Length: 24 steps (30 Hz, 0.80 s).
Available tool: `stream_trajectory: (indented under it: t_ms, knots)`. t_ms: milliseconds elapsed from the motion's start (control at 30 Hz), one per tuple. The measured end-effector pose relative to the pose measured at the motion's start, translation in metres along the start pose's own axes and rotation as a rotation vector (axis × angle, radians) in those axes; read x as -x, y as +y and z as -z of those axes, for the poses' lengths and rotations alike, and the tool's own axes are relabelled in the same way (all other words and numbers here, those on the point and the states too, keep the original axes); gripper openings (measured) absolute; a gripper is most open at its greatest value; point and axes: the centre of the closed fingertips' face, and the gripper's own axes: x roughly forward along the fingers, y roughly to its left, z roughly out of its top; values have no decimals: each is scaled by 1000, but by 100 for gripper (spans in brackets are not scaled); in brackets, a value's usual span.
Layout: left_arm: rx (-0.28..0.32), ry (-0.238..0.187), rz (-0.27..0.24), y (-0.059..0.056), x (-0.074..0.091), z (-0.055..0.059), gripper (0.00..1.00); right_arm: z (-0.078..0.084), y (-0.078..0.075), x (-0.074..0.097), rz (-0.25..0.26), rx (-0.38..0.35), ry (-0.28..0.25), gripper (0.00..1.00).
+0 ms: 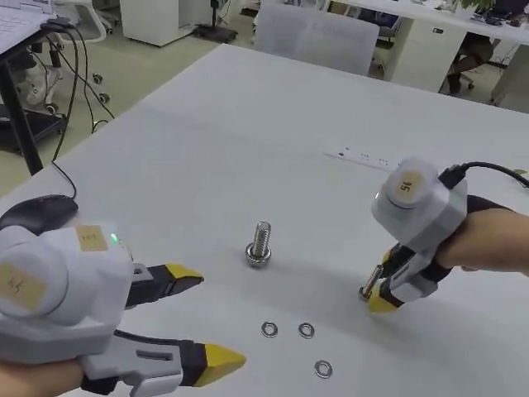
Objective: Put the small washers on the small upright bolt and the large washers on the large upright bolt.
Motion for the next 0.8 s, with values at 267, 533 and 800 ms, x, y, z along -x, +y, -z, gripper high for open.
stream_trajectory:
  t_ms: [267, 533, 800]
  knots:
    - [-2, -7, 1, 0, 0, -2, 61, 8, 5, 9, 9, -8, -1, 36]
    - [-8, -11, 2, -1, 1, -3, 61, 10, 19, 17, 16, -12, -7, 37]
    - [-12, -17, 3, -4, 3, -3, 61, 13, 35, 20, 9, -6, -14, 37]
